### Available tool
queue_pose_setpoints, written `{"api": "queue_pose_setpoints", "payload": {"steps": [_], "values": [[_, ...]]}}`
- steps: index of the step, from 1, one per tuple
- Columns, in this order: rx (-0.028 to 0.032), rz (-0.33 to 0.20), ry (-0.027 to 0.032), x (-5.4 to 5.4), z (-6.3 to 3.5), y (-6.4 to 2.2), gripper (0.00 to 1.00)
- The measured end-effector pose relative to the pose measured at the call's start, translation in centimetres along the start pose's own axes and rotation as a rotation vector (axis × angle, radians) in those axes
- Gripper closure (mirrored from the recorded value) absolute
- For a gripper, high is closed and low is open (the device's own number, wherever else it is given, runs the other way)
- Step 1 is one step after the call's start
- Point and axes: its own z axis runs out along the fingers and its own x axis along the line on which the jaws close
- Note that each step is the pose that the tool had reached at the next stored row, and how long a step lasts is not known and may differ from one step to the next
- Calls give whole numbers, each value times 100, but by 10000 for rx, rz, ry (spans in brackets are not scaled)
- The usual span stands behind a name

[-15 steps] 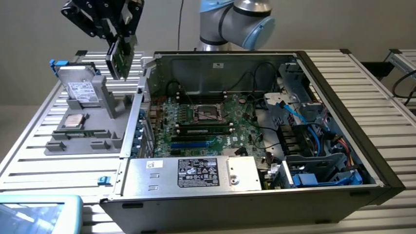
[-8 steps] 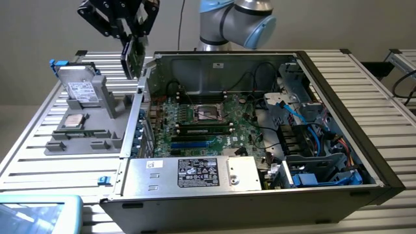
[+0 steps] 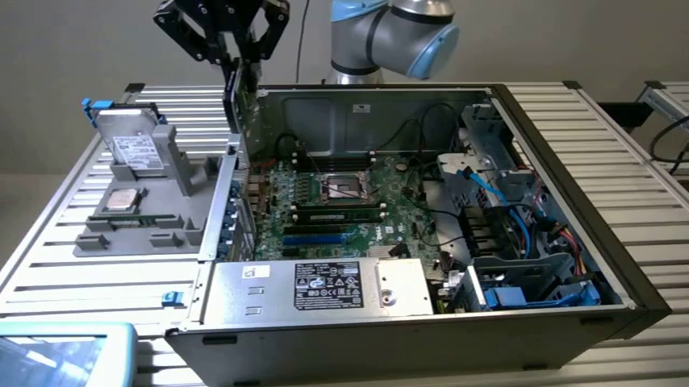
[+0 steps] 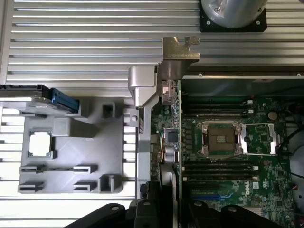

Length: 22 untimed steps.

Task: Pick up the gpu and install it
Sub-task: 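Pick up the gpu and move the gpu toward the slot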

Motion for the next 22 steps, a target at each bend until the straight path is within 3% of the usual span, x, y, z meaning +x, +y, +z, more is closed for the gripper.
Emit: {"api": "queue_pose_setpoints", "payload": {"steps": [4, 11, 17, 22], "values": [[1, 8, 66, -163, 0, -24, 72], [1, 13, 99, -467, 14, -54, 72], [8, 37, 288, -668, 42, -110, 72], [8, 42, 322, -839, 85, -160, 72]]}}
